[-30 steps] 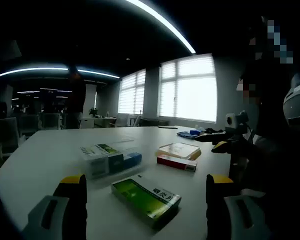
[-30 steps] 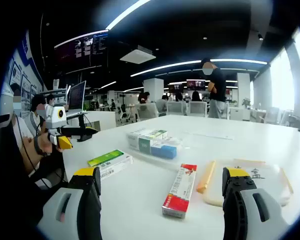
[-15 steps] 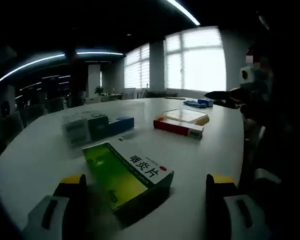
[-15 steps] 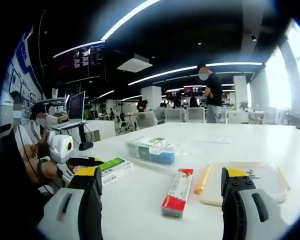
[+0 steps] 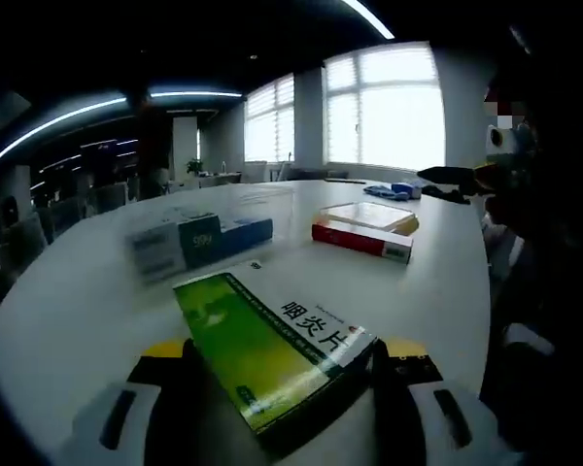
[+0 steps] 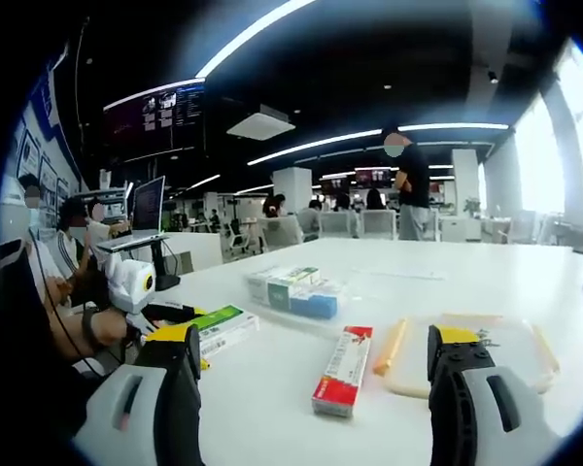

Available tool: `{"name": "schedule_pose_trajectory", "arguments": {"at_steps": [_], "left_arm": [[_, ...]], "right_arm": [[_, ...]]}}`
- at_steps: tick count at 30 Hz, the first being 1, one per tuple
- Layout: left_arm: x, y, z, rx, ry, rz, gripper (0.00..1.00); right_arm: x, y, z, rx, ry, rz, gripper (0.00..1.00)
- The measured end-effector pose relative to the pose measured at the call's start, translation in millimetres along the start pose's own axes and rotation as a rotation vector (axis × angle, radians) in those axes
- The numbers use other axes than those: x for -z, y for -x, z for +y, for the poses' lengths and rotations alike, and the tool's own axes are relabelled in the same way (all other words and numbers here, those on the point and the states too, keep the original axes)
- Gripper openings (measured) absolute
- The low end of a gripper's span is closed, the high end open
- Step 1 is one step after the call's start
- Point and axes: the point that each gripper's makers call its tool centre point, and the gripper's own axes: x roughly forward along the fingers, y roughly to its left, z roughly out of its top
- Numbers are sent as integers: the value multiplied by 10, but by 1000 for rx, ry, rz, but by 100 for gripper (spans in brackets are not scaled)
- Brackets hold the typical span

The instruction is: Arrange the small medicine boxes into an aligned row inside the storage area until every box is upright, visible, and separated from the surrounding clutter.

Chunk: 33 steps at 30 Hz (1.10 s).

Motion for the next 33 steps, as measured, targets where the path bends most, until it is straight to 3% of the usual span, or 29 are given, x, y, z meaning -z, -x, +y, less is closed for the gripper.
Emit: {"name": "schedule_pose_trajectory", "arguments": {"at_steps": [3, 11, 13, 18, 21, 23, 26, 30, 32, 33], "left_arm": [[-12, -15, -2, 20, -11, 0, 63], [-85, -23, -75, 73, -47, -34, 60], [-125, -16, -133, 119, 8, -55, 60], [-175, 9, -82, 127, 28, -78, 59], [-262, 50, -55, 138, 47, -129, 58], [-283, 76, -26, 132, 58, -145, 58], [-388, 138, -9, 124, 48, -213, 58], [-530, 246, -49, 129, 32, -268, 58], [-591, 272, -70, 131, 23, -281, 57], [-631, 292, -83, 133, 16, -294, 57]], "right_arm": [[-9, -20, 32, -12, -7, -4, 94], [61, -124, 92, -56, -70, 12, 94], [88, -156, 143, -86, -116, 18, 94], [178, -256, 221, -146, -248, 38, 94], [193, -304, 294, -179, -305, 48, 93], [204, -343, 383, -213, -376, 54, 91], [261, -401, 601, -304, -522, 100, 85], [177, -576, 785, -413, -764, 77, 83], [163, -651, 789, -419, -835, 80, 77], [153, -683, 801, -436, -821, 71, 75]]}}
